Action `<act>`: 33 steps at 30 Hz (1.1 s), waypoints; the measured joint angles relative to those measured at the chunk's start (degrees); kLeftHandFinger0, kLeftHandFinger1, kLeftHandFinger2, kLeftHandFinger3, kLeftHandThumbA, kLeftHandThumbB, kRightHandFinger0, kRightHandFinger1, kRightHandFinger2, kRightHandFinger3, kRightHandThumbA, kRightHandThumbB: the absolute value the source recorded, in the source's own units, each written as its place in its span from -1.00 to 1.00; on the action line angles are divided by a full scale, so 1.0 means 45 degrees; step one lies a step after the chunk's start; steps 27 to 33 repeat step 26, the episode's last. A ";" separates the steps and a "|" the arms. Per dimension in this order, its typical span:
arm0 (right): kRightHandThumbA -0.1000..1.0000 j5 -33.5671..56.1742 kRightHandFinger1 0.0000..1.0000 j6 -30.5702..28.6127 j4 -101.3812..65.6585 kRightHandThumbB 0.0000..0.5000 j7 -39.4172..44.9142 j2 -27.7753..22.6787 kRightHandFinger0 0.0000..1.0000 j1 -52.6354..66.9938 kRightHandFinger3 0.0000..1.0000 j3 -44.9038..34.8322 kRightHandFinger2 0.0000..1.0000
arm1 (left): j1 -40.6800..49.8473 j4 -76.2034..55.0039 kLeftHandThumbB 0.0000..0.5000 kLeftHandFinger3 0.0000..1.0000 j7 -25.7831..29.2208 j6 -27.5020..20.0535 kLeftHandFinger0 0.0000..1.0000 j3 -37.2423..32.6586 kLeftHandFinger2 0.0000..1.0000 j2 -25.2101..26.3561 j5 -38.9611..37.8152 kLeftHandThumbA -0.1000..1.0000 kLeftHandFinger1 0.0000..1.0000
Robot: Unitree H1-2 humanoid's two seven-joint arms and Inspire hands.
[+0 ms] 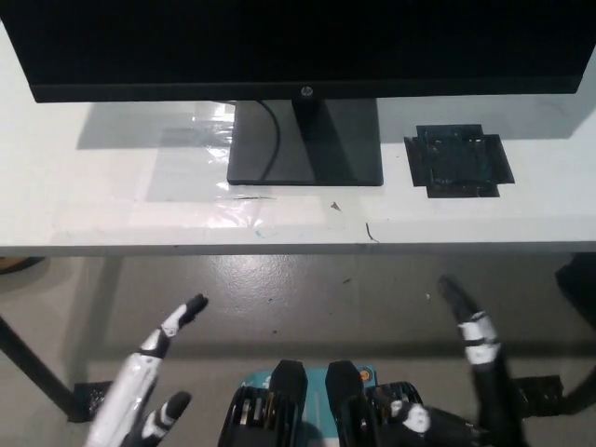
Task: The monitor is placed at the center of the table and the robot uses both its hand to grab the left and right sides of the monitor to tilt the angle of the monitor downwards
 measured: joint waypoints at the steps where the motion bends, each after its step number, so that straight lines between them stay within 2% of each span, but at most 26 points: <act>1: 1.00 0.0053 1.00 -0.0022 0.0714 0.54 -0.0158 0.0068 1.00 -0.0221 1.00 0.0180 1.00 | -0.0089 0.0561 0.03 1.00 0.0000 -0.0012 1.00 -0.0017 1.00 -0.0150 -0.0071 0.93 1.00; 4: 1.00 0.0358 1.00 -0.0118 0.2722 0.57 -0.0833 0.0222 1.00 -0.0900 1.00 0.0602 1.00 | -0.0345 0.2133 0.05 1.00 0.0024 -0.0053 1.00 -0.0095 1.00 -0.0278 -0.0230 1.00 1.00; 11: 1.00 0.1428 1.00 -0.0200 0.5118 0.60 -0.1405 0.0846 1.00 -0.1621 1.00 0.0820 1.00 | -0.0672 0.4014 0.03 1.00 0.0039 -0.0059 1.00 0.0062 1.00 -0.0315 -0.0573 1.00 1.00; 18: 1.00 0.2361 1.00 -0.0281 0.6386 0.66 -0.1315 0.1359 1.00 -0.1907 1.00 0.0605 1.00 | -0.0873 0.4647 0.05 1.00 0.0018 -0.0072 1.00 0.0145 1.00 -0.0383 -0.0802 1.00 1.00; 33: 1.00 0.2779 1.00 -0.0291 0.6645 0.72 -0.1144 0.1390 1.00 -0.1963 1.00 0.0450 1.00 | -0.1121 0.4806 0.02 1.00 -0.0035 -0.0076 1.00 0.0188 1.00 -0.0504 -0.0889 1.00 1.00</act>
